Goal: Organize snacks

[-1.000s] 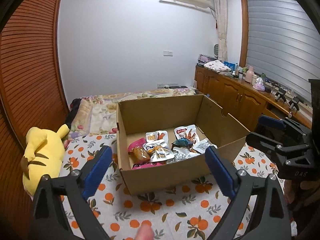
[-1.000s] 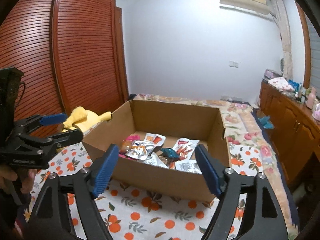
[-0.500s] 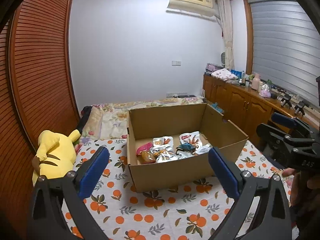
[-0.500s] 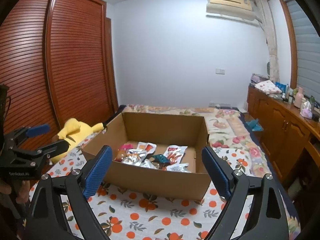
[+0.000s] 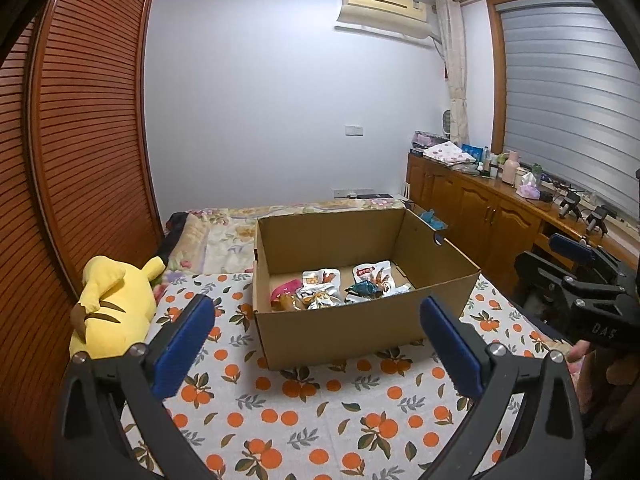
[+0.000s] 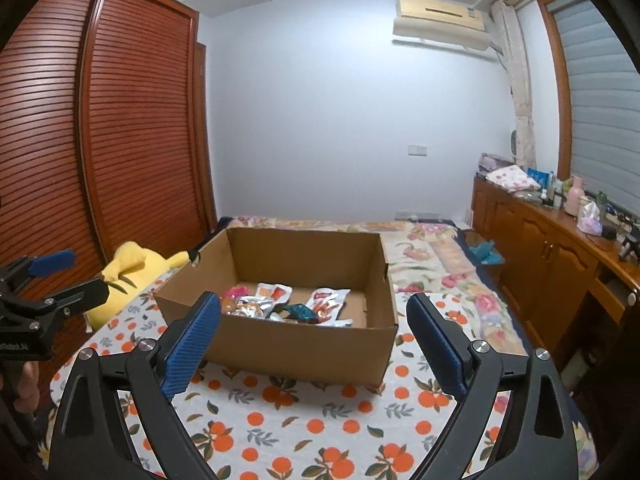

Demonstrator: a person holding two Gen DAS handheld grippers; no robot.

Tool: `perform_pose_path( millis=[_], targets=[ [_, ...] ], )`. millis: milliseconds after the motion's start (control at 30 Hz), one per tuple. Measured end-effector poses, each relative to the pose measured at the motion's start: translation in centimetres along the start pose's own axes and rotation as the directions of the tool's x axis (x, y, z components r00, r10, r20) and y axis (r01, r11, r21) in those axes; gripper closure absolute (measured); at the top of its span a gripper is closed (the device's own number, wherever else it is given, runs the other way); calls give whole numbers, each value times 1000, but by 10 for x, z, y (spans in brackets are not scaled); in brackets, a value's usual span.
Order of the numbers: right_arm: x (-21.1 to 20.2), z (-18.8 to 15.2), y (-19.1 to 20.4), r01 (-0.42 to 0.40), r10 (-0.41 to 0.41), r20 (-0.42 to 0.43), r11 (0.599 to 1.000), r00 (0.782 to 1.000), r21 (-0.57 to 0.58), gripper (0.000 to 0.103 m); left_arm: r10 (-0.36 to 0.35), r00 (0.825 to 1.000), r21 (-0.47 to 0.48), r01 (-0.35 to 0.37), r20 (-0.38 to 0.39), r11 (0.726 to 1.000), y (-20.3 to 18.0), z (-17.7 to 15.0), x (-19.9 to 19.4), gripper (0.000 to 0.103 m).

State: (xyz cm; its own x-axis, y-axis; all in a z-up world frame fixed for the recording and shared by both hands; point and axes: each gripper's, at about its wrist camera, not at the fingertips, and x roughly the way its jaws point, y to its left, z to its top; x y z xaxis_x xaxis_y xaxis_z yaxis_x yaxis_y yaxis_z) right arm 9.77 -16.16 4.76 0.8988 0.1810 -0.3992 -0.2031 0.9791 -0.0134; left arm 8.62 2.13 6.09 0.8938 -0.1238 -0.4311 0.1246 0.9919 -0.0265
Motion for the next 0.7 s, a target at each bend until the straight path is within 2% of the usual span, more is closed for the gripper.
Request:
perform_pose_path(
  millis=[333, 700],
  targets=[
    [-15, -13, -9, 50, -50, 5, 998, 999, 28, 7, 2, 1000, 9, -2, -5, 1000, -7, -11, -5, 0],
    [-15, -19, -12, 65, -65, -3, 998, 998, 20, 7, 4, 1000, 11, -4, -14, 1000, -8, -15, -2, 0]
  ],
)
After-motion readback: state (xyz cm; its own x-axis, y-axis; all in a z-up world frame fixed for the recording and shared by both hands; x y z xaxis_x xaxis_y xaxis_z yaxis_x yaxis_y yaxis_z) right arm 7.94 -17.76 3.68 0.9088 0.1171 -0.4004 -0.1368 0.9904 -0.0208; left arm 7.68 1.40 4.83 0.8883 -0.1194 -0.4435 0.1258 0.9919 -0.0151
